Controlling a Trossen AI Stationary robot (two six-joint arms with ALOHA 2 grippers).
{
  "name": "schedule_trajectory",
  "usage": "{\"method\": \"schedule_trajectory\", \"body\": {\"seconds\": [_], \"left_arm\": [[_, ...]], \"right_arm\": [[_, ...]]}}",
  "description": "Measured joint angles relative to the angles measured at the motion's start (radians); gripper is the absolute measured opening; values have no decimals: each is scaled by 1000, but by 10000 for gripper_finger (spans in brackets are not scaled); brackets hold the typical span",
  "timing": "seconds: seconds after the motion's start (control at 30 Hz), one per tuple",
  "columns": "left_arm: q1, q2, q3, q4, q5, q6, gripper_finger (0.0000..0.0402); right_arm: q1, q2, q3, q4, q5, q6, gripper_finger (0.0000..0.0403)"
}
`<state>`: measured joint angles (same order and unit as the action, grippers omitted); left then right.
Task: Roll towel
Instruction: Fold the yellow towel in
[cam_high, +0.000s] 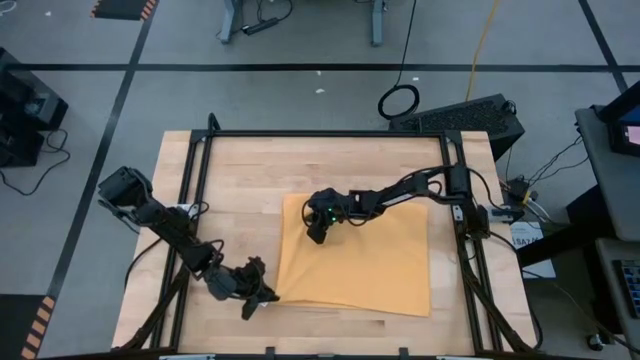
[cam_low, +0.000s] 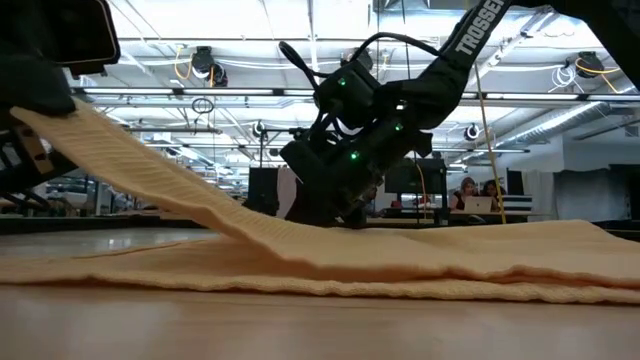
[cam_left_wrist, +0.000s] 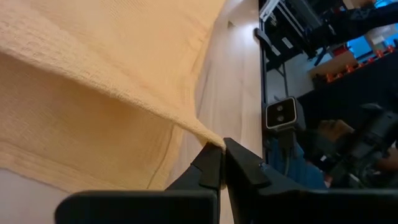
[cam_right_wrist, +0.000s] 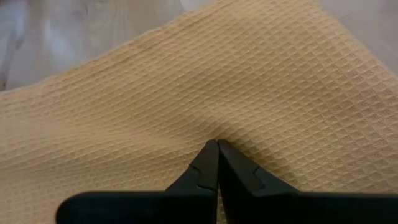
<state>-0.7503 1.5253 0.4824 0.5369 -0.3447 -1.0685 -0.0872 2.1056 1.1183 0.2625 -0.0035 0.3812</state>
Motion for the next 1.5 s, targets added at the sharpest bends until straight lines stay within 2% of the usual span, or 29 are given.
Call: {"method": "schedule_trajectory", "body": {"seconds": [0.3, 0.5, 0.57, 0.7, 0.8, 0.87, 1.07, 1.3, 1.43, 1.5], "left_arm": [[-5, 0, 0, -17, 19, -26, 19], [-5, 0, 0, -23, 65, -26, 76], [-4, 0, 0, -23, 142, -20, 95], [-5, 0, 0, -23, 369, -2, 110], [-4, -13, 0, -28, 431, 10, 111], [6, -30, 0, -32, 412, 64, 111], [63, -52, 0, -104, 219, 296, 111], [222, -55, 0, -246, -49, 539, 111], [347, -57, 21, -232, -84, 716, 111], [407, -70, 37, -232, -83, 800, 111]], "right_arm": [[0, 0, -1, -1, 0, -8, 0], [-1, 1, -2, 1, 2, -15, 0], [-1, 1, -2, 1, 1, -22, 0], [3, 1, -2, 1, 2, -27, 0], [3, 2, -2, 2, 1, -27, 0], [3, 2, -2, 2, 1, -27, 0], [3, -22, -4, -23, -2, -45, 0], [11, -221, -6, -221, -24, -117, 0], [77, -323, -35, -241, -17, -138, 0], [134, -348, -74, -191, 21, -118, 0]]}}
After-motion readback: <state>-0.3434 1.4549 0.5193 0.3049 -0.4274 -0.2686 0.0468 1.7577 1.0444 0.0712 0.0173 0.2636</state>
